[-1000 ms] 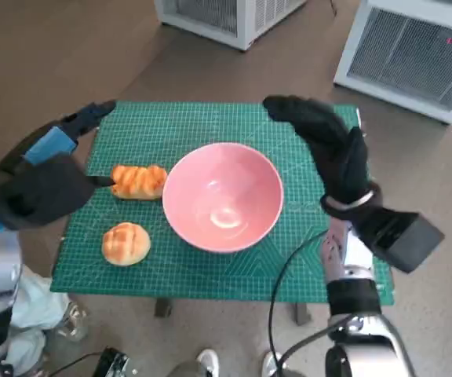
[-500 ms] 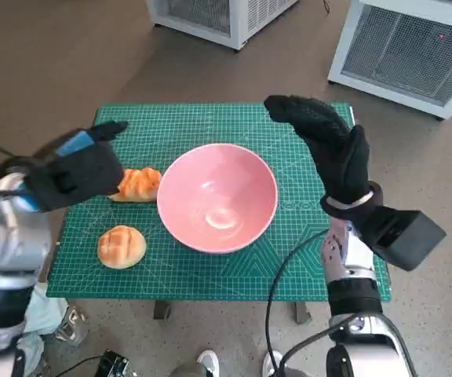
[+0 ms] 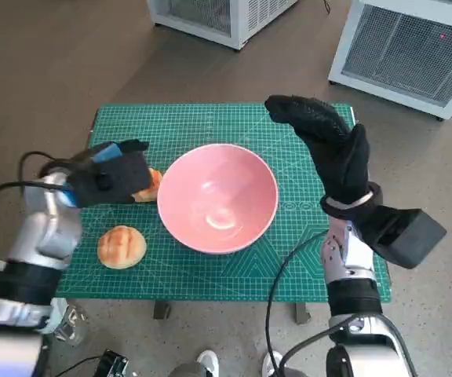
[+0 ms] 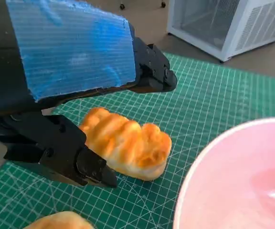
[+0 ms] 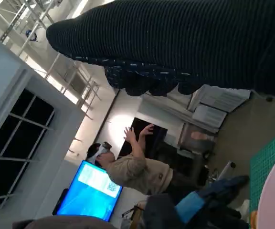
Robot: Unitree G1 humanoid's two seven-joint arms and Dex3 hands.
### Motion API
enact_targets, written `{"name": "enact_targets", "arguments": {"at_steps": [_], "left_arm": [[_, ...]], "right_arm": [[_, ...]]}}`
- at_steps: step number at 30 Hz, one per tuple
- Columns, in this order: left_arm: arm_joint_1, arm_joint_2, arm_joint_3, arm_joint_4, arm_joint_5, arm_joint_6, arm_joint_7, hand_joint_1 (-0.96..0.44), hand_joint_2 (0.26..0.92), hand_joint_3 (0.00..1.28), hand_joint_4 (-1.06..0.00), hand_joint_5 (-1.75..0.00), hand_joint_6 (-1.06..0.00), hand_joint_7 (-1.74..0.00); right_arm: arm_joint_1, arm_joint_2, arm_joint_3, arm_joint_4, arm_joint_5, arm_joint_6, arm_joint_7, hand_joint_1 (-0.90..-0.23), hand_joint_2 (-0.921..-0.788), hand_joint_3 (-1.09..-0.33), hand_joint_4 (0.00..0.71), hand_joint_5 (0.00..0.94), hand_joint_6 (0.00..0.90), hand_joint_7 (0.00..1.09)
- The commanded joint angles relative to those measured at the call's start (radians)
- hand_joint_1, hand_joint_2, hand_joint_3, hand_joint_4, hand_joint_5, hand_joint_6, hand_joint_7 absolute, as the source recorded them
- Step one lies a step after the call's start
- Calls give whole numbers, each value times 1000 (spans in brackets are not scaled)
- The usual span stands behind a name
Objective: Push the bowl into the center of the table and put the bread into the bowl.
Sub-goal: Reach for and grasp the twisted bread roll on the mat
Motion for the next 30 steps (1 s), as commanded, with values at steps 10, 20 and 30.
{"name": "enact_targets", "arguments": {"at_steps": [10, 20, 30], "left_arm": [[-72, -65, -71, 223, 70, -100, 95, 20, 775, 28, -348, -38, -476, -48], [-94, -76, -112, 351, 113, -184, 160, 122, 871, 69, -658, -671, -679, -371], [-102, -57, -123, 416, 133, -262, 233, 4, 910, 81, -622, -1304, -712, -987]], "right_arm": [[33, -5, 2, -19, 18, 23, 17, -723, -921, -789, 192, 2, -1, 633], [37, -1, 2, -24, 29, 29, 23, -719, -921, -774, 191, 1, -1, 628], [37, 5, -1, -20, 35, 30, 32, -717, -921, -764, 191, 1, -1, 627]]}}
